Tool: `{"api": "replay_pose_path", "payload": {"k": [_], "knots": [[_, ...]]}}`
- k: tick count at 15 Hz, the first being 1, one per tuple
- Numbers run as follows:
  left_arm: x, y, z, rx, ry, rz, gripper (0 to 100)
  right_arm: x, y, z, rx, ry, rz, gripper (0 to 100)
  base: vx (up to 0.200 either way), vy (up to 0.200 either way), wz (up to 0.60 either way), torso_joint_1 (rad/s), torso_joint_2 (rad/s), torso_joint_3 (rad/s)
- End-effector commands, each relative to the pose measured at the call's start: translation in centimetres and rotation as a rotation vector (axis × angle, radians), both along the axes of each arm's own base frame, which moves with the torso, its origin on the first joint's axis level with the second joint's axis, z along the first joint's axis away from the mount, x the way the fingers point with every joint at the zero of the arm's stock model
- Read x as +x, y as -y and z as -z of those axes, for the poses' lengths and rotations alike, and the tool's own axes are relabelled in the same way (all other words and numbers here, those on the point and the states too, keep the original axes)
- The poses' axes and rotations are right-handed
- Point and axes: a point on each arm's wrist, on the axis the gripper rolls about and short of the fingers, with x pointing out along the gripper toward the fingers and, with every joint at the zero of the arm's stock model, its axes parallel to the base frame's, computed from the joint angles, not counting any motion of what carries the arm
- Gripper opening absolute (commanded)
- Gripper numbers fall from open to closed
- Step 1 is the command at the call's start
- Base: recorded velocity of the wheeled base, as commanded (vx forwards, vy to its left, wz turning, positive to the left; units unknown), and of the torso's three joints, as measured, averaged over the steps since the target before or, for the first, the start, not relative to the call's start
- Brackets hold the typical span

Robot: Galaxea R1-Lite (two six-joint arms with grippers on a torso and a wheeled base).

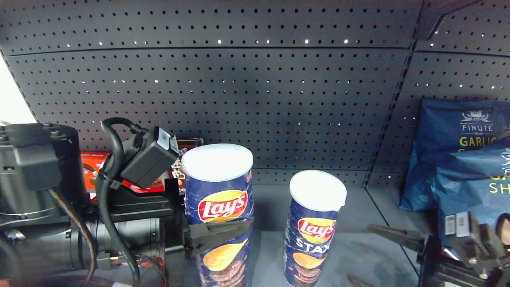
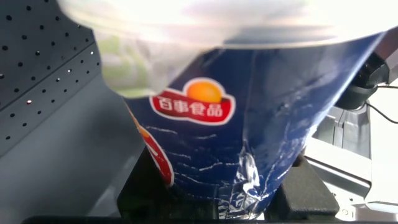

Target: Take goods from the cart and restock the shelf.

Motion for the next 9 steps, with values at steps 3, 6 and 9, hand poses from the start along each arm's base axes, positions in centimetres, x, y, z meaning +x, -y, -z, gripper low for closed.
{"api": "replay_pose_path", "payload": {"k": [3,6,9], "knots": [[0.0,0.0,-0.1,-0.003,0.004,0.0,0,-3.0,5.7,-2.1,0.087,0.189,0.336,100,0.0,0.0,0.0,0.0,0.0,0.0],[0.3,0.2,-0.6,-0.012,0.017,-0.001,0,-5.9,8.1,-1.5,0.067,0.186,0.525,100,0.0,0.0,0.0,0.0,0.0,0.0],[0.9,0.2,-1.0,-0.019,0.029,-0.012,0,-8.4,9.7,-0.9,0.089,0.215,0.771,100,0.0,0.0,0.0,0.0,0.0,0.0]]}}
